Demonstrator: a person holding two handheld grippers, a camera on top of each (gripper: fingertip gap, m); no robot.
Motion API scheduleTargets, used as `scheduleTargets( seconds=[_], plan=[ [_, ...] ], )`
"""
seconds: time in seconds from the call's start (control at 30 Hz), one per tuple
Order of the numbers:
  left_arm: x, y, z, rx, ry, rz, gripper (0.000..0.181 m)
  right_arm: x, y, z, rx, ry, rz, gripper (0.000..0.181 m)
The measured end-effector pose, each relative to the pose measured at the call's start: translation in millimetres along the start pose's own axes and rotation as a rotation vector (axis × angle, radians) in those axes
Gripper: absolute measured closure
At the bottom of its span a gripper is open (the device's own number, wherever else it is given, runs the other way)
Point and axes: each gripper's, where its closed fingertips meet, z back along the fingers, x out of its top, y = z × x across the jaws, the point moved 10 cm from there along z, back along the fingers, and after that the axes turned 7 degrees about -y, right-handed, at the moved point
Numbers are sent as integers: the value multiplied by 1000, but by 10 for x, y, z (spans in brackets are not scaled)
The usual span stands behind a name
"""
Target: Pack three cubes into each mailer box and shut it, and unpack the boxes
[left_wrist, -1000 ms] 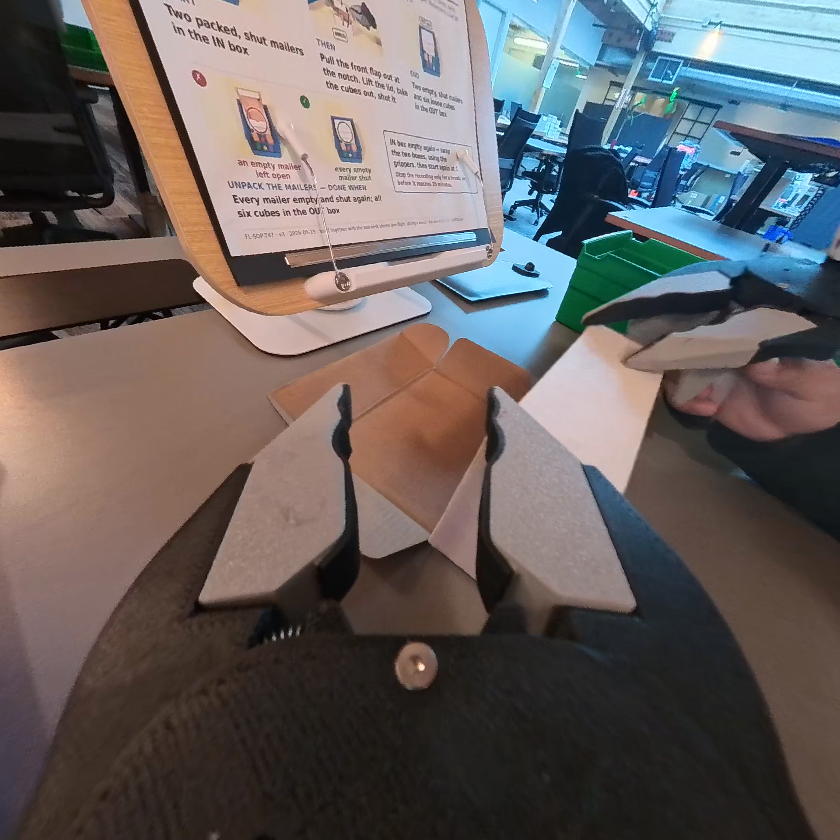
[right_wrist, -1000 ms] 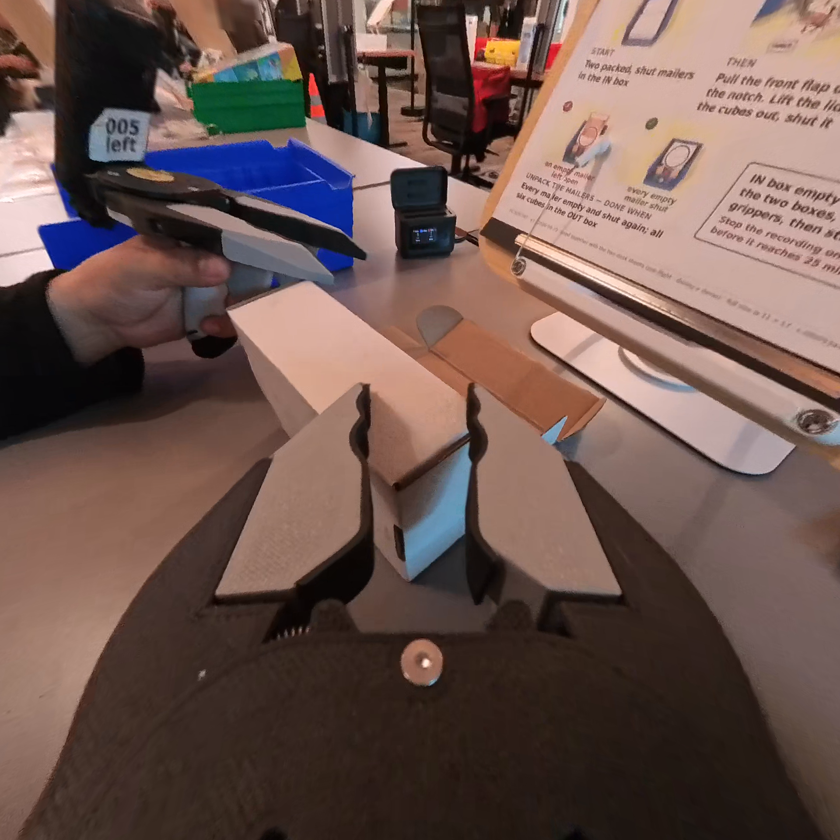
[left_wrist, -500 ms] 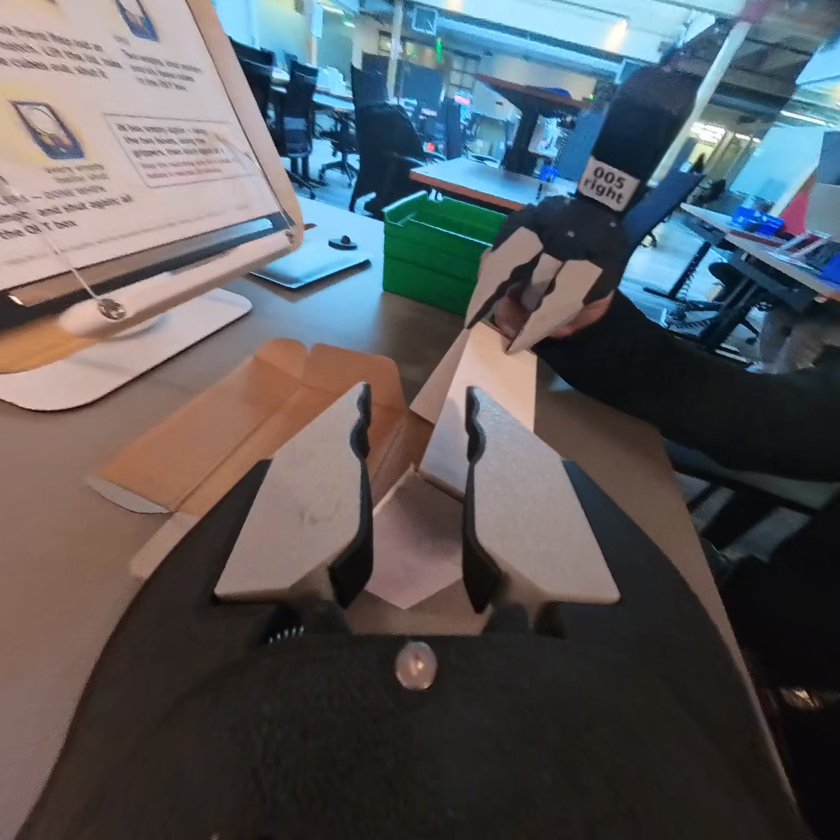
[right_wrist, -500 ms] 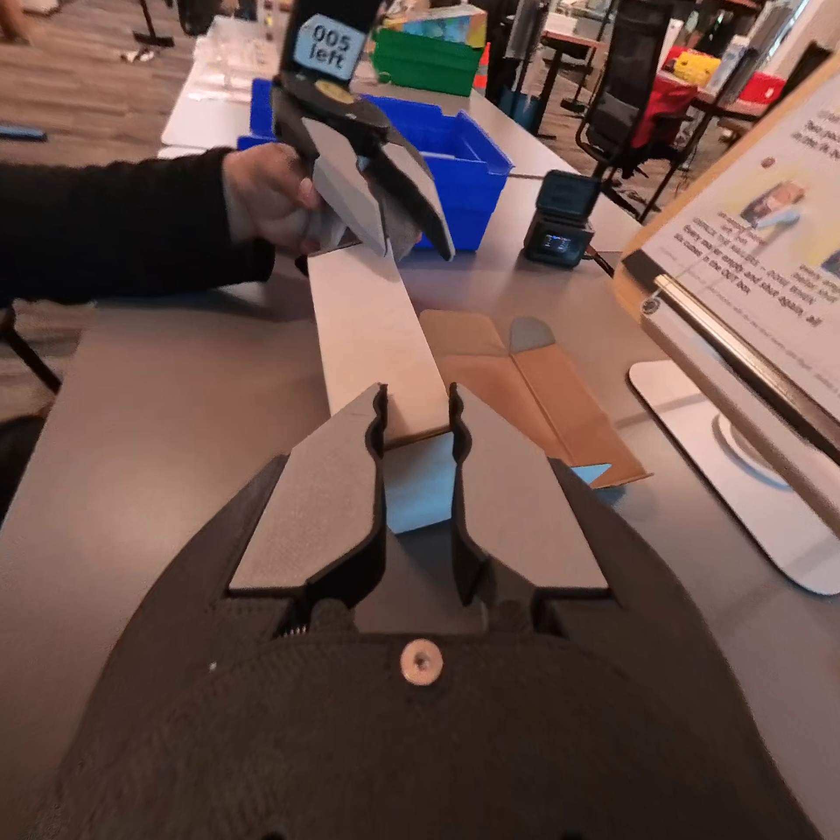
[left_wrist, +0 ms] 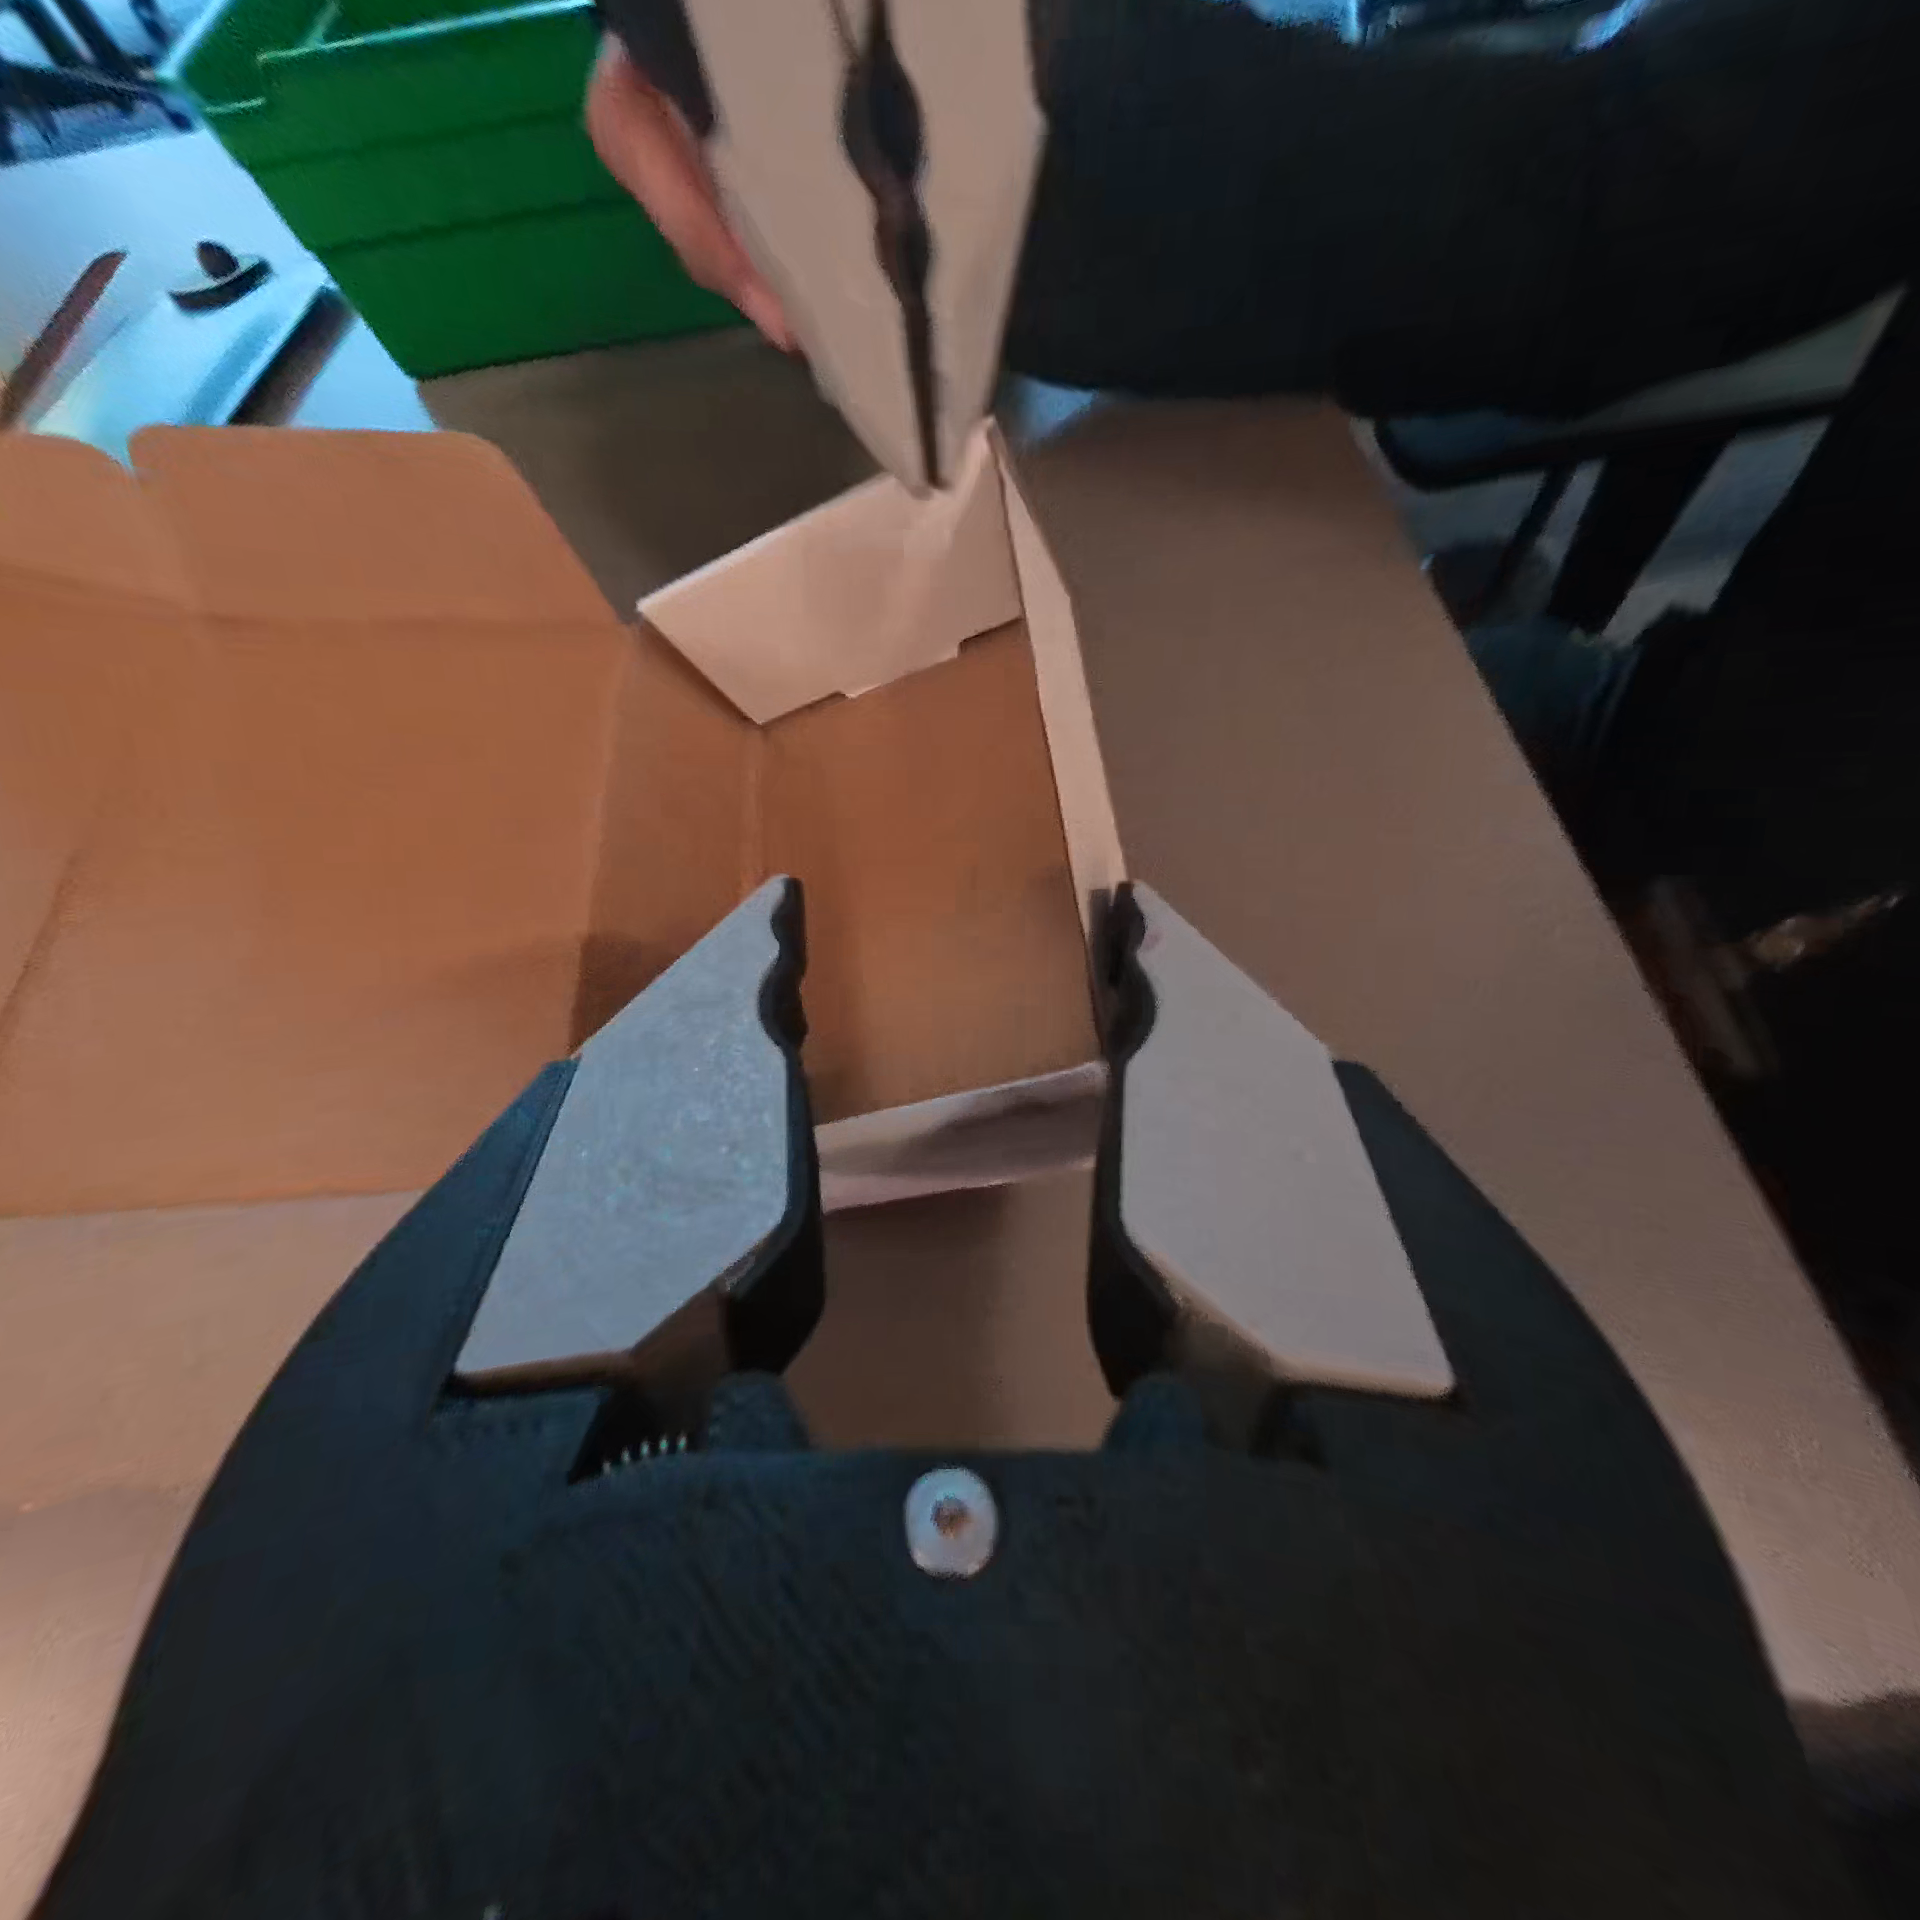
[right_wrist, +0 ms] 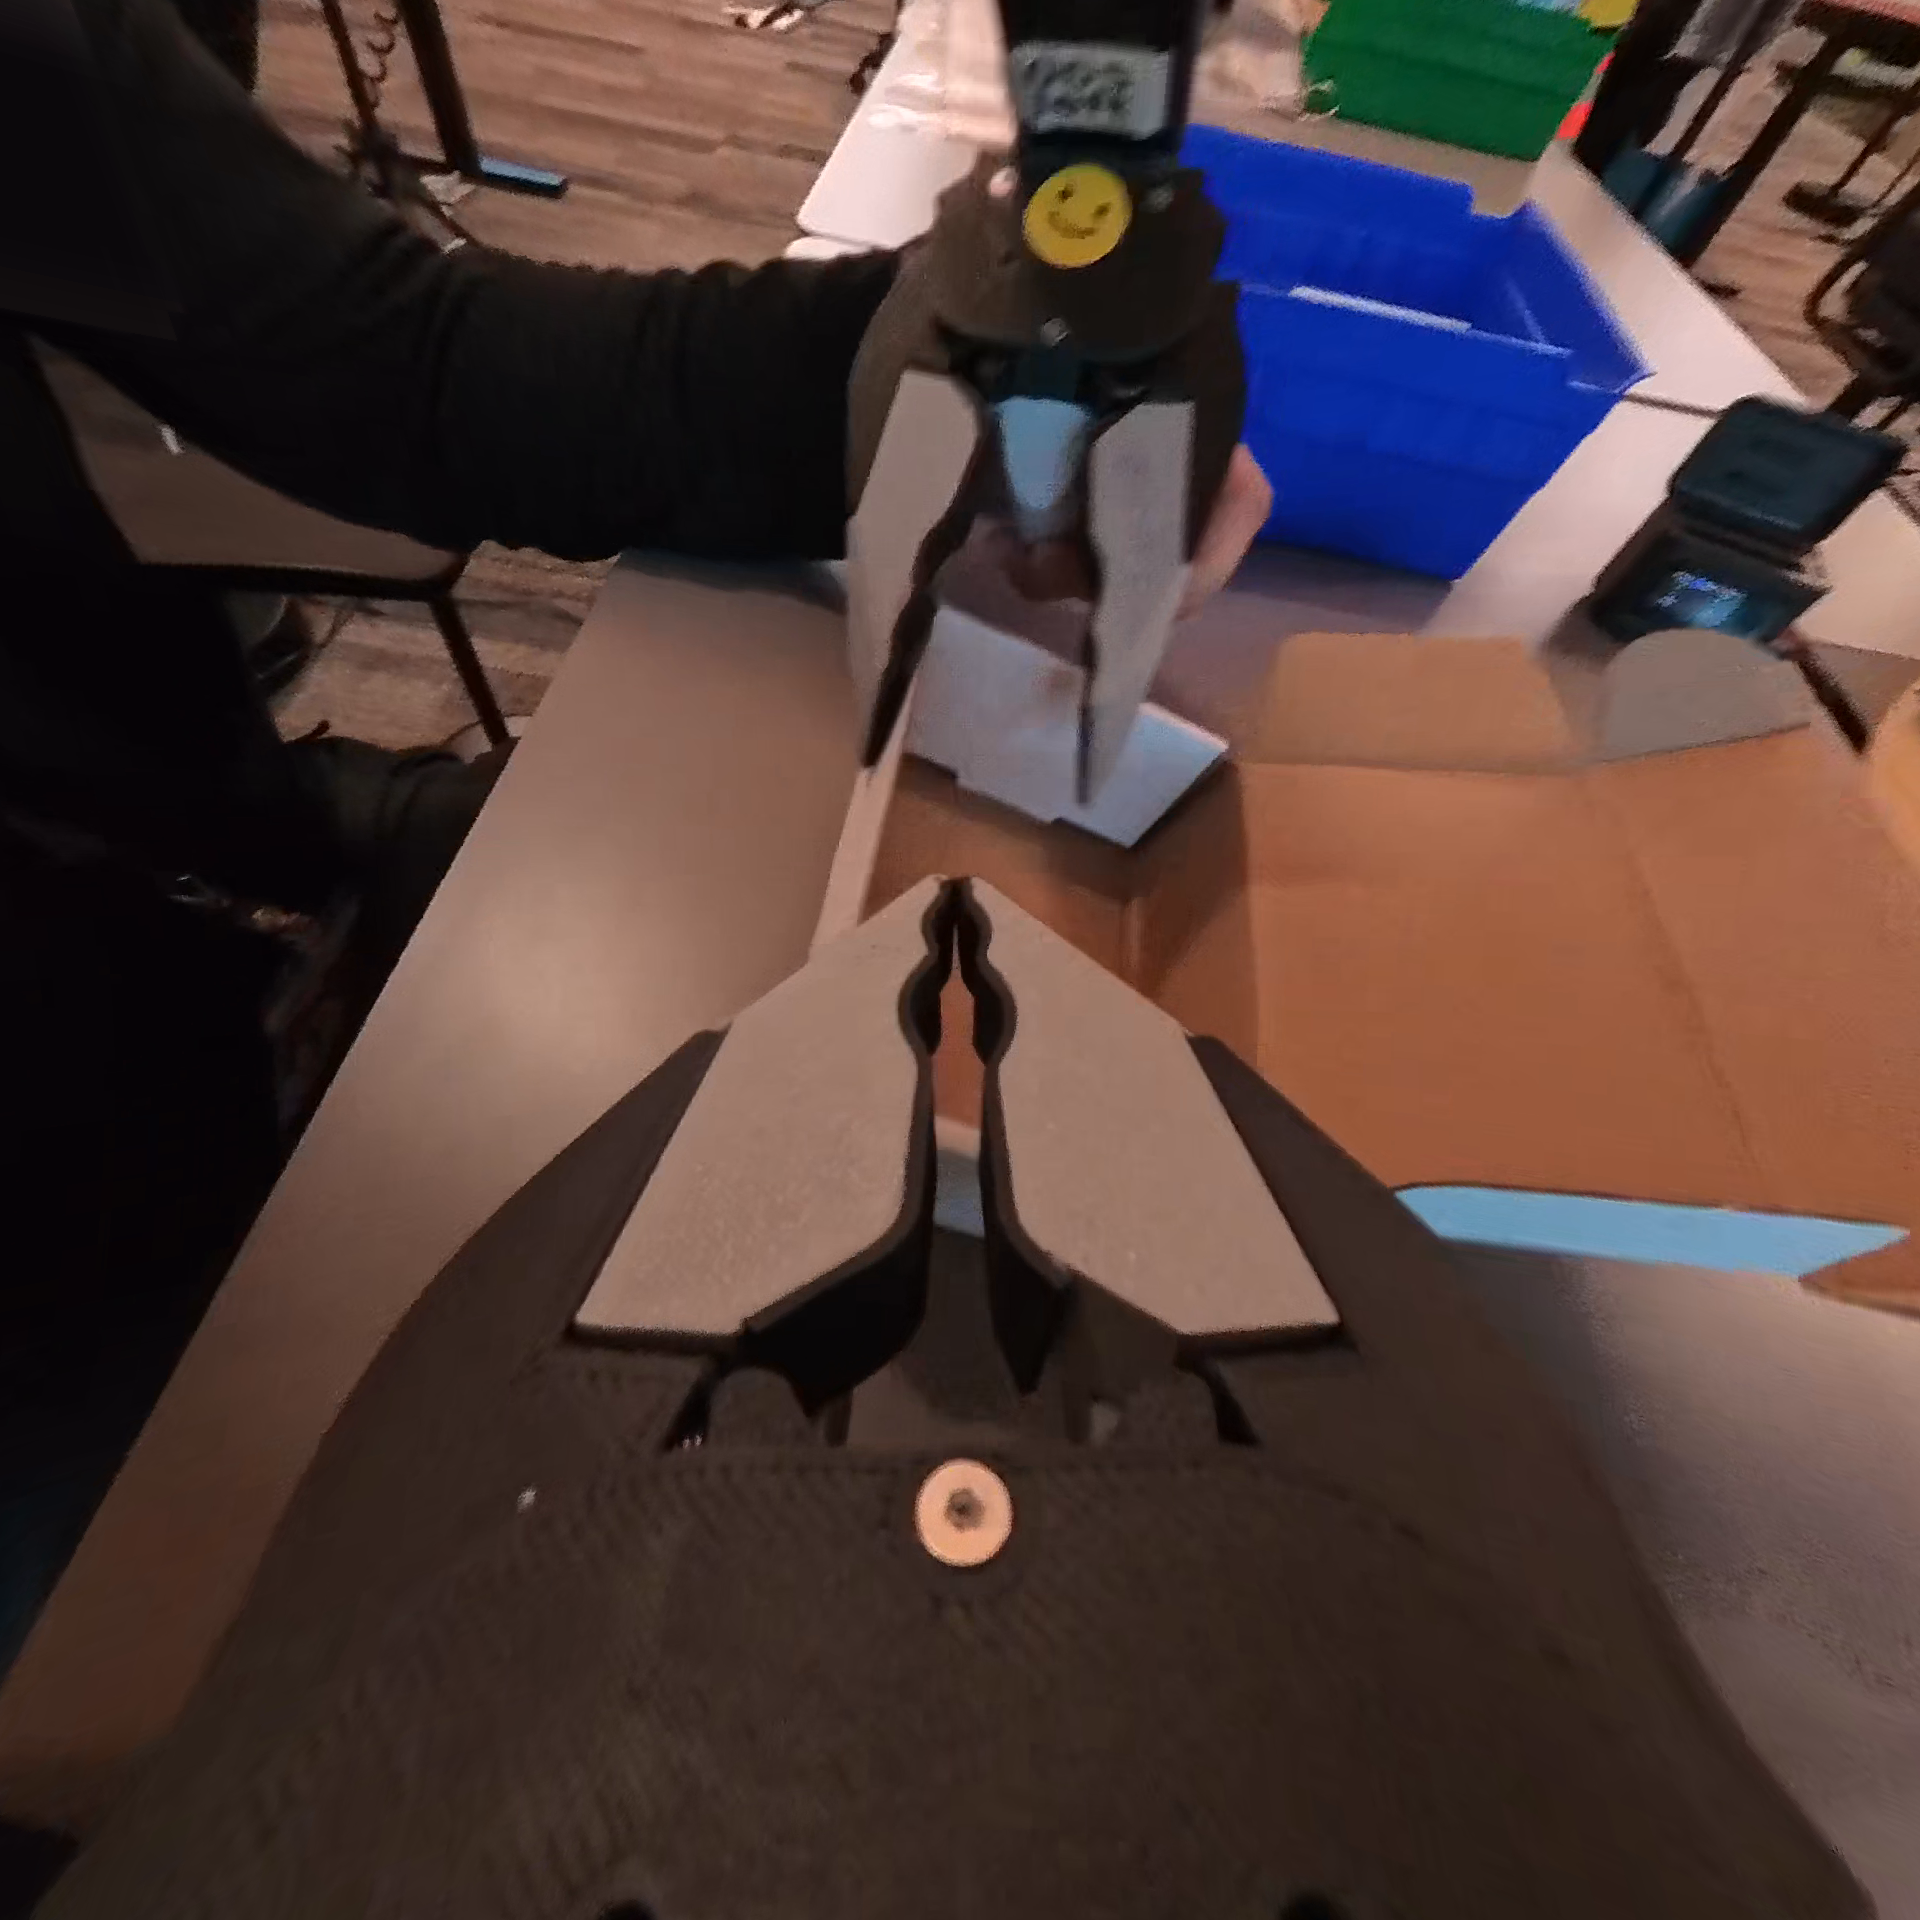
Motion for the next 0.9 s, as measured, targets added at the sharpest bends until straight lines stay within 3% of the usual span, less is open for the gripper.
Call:
scheduleTargets(
  seconds=[0.03,0.13,0.23,0.37,0.5,0.6,0.77,0.9],
  plan=[
    [-7,-31,-22,-4,19,-44,128,12,-22,11,-31,-17,8,181],
    [-62,-85,-107,-28,111,-120,180,47,-179,89,-287,-67,48,173],
    [-77,-97,-185,-13,152,-160,180,20,-329,153,-520,-31,48,166],
    [-67,-114,-194,-12,163,-177,181,-65,-474,174,-680,50,-12,166],
    [-56,-131,-207,-5,171,-201,180,-273,-629,150,-840,246,-33,173],
    [-49,-142,-212,1,179,-222,179,-387,-686,85,-877,345,-17,176],
    [-44,-149,-214,6,184,-230,179,-407,-716,113,-869,320,-99,181],
    [-40,-140,-211,5,178,-212,179,-333,-711,200,-833,163,-177,176]
  ],
)
